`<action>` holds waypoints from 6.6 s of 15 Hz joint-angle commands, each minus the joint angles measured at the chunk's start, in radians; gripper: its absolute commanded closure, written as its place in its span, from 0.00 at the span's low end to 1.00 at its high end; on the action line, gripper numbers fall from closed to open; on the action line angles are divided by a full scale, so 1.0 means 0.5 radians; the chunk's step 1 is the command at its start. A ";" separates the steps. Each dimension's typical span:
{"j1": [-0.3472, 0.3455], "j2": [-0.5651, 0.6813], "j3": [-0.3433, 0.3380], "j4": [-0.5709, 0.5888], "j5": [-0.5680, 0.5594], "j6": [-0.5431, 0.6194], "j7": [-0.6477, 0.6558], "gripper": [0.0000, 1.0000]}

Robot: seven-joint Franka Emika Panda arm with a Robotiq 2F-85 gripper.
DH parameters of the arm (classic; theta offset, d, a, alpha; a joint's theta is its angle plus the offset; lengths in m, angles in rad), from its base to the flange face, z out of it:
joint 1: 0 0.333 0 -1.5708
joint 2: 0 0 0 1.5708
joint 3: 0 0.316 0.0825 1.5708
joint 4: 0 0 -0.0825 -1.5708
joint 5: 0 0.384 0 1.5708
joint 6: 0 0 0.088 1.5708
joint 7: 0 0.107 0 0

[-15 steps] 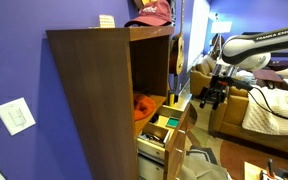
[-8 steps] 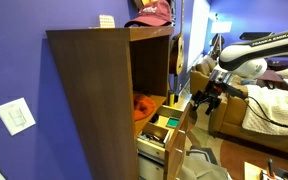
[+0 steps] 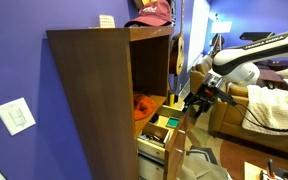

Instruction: Close all the drawer one by one from top to bottom

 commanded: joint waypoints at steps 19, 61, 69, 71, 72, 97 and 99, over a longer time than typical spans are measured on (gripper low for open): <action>0.188 0.236 0.104 0.074 1.081 0.407 -0.918 0.00; -0.148 -0.088 0.032 -0.109 -0.924 -0.530 -0.283 0.00; -0.119 0.024 -0.005 -0.367 -0.575 0.273 -0.161 0.00; -0.085 0.074 -0.017 -0.373 -0.451 0.355 -0.133 0.00; -0.069 0.099 -0.025 -0.366 -0.391 0.362 -0.133 0.00; 0.069 0.570 0.085 -0.089 1.181 0.507 -0.933 0.00; 0.064 0.600 0.101 -0.066 1.263 0.506 -0.999 0.00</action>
